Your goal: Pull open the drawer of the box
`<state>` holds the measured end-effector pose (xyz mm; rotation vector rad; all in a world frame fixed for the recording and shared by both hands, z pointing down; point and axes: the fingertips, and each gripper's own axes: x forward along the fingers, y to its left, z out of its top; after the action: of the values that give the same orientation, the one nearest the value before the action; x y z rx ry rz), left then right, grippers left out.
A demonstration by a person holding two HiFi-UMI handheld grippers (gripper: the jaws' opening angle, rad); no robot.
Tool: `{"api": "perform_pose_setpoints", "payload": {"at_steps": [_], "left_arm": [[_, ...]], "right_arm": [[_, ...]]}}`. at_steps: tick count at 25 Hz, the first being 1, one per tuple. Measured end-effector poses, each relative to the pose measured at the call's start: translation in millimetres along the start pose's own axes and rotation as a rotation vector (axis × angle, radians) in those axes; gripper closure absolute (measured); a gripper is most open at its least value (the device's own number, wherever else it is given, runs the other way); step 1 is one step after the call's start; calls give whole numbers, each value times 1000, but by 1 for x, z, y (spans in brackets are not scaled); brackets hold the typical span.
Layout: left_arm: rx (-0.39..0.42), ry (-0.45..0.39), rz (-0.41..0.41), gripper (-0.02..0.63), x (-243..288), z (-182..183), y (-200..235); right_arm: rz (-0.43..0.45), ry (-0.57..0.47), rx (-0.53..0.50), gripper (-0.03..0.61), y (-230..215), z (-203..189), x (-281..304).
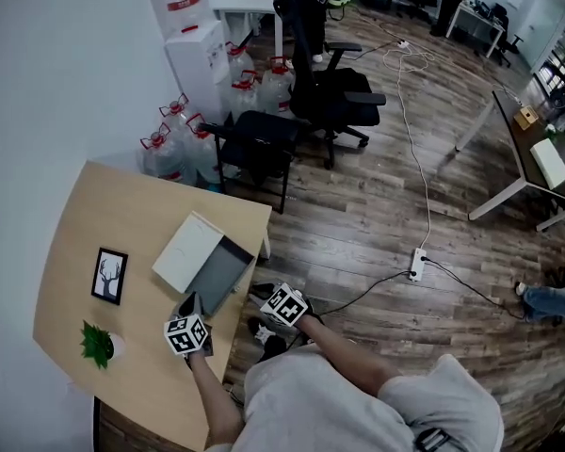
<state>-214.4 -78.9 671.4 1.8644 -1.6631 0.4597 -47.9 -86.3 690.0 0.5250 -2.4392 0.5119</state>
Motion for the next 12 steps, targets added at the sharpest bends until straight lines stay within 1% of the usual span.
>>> {"api": "perform_pose_setpoints", "payload": {"at_steps": [3, 5, 8, 12], "left_arm": [[-51, -22, 6, 560, -18, -16, -36], [-70, -41, 3, 560, -28, -23, -57], [-59, -48, 4, 560, -44, -34, -81], [-65, -61, 35, 560, -64, -49, -92]], "right_arm": [[54, -41, -28, 512, 19, 9, -13], [80, -61, -49, 512, 27, 7, -21], [98, -66, -58, 512, 32, -4, -32], [113, -71, -36, 512, 35, -26, -42]]}}
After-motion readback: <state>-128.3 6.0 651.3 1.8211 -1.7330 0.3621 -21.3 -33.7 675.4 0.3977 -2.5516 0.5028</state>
